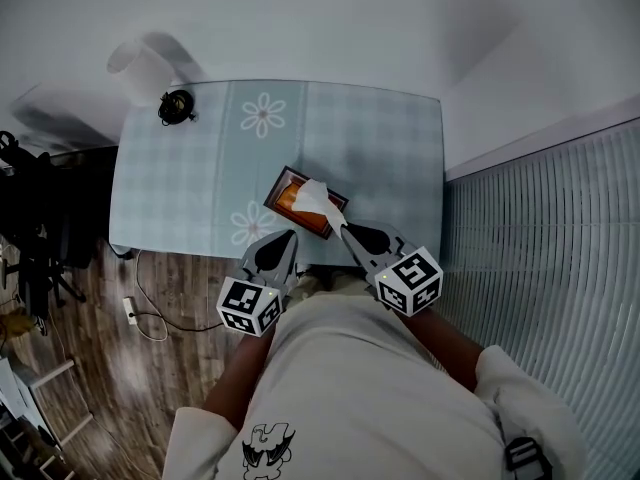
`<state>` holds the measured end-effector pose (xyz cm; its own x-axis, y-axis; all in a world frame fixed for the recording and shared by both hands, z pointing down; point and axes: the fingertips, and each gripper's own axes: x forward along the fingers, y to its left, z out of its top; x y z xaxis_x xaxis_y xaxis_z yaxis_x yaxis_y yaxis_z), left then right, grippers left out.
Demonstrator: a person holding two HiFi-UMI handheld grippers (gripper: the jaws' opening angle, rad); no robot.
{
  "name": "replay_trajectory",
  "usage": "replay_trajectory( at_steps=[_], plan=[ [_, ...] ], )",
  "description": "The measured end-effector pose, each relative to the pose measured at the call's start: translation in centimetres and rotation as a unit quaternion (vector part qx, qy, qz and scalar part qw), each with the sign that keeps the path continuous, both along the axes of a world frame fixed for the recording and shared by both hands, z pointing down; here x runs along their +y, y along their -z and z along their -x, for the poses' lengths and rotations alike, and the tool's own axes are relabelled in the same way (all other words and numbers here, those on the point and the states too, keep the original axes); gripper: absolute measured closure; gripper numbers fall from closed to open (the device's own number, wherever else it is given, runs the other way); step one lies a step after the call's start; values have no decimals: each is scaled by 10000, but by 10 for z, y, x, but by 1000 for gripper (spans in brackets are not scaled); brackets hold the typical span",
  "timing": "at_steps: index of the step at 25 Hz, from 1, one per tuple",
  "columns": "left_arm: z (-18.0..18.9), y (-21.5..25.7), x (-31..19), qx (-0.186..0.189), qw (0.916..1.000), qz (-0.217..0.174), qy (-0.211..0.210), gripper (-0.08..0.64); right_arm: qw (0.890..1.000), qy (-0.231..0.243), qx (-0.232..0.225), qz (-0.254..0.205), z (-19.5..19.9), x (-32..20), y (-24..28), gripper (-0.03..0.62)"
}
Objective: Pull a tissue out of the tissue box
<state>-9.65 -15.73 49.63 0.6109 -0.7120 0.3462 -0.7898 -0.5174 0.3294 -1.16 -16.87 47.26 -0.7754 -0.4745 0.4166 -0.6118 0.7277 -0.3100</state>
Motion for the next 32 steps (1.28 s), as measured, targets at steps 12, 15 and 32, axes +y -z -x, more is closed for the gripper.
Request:
replay_trajectory(
  at_steps=[12, 15, 32],
  plan=[
    [-6, 23, 1, 288, 9989, -350, -99, 554, 9991, 50, -200, -364, 12, 18, 17, 575],
    [-5, 27, 1, 203, 9989, -405, -129, 554, 9991, 39, -195, -375, 13, 17, 18, 575],
    [-4, 13, 0, 78, 9995, -290, -57, 554, 9996, -15, -1, -272, 13, 13, 0, 578]
  ],
)
